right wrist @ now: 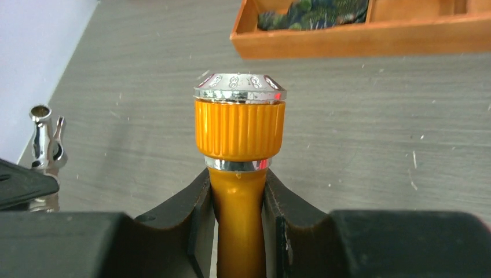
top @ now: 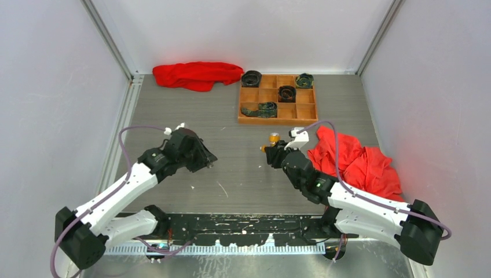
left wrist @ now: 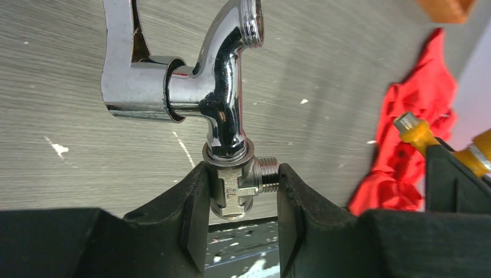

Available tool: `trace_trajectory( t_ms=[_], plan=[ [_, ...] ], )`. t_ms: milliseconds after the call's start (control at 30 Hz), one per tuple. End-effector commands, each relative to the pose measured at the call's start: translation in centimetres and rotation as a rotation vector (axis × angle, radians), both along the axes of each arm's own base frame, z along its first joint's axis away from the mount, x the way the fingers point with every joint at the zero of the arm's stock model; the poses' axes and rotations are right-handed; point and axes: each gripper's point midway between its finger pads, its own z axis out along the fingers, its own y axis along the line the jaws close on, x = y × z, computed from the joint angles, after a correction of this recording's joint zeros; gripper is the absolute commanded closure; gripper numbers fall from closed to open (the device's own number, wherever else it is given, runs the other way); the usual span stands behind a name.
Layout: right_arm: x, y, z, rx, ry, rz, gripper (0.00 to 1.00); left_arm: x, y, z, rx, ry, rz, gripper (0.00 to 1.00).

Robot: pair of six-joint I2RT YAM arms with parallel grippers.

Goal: Install the water faucets

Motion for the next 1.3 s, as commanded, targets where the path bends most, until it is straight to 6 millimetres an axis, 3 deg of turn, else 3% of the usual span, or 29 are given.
trace_trajectory(
  t_ms=[0, 333, 400, 600, 767, 833, 900, 1033, 1133, 1267],
  plan=[
    [-0.3, 1.5, 1.8, 0.100, 0.027, 0.034, 1.00, 1.0, 0.6, 0.1, 0.157, -0.038, 0.013, 1.00],
    [-0.6, 1.8, 1.3, 0.077, 0.053, 0.064, 1.00, 1.1, -1.1, -4.6, 0.273, 0.086, 0.055, 1.00],
    [-0.7, 1.7, 1.0, 0.073, 0.066, 0.061, 1.00, 1.1, -1.6, -6.4, 0.303, 0.140, 0.048, 1.00],
    [-0.8, 1.3, 1.1, 0.077, 0.068, 0.047, 1.00, 1.8, -2.8, -8.4, 0.338, 0.186, 0.014, 0.97],
    [-0.9, 0.7, 1.8, 0.075, 0.061, 0.030, 1.00, 2.2, -3.3, -8.7, 0.344, 0.181, -0.017, 0.35],
    [-1.0, 0.6, 2.2, 0.071, 0.062, 0.031, 1.00, 2.6, -2.9, -7.9, 0.363, 0.156, -0.015, 0.18],
    [-1.0, 0.5, 2.7, 0.072, 0.066, 0.032, 1.00, 3.1, -2.3, -6.5, 0.378, 0.116, -0.011, 0.10],
    [-1.1, 0.8, 4.4, 0.088, 0.089, 0.071, 1.00, 4.7, -1.6, -1.6, 0.394, -0.074, -0.073, 0.09],
    [-1.0, 1.3, 6.0, 0.135, 0.155, 0.136, 1.00, 5.2, -2.6, 3.1, 0.329, -0.324, -0.217, 0.12],
    [-1.1, 2.3, 8.1, 0.276, 0.307, 0.295, 1.00, 3.1, -5.2, 7.9, 0.174, -0.664, -0.463, 0.16]
  ],
)
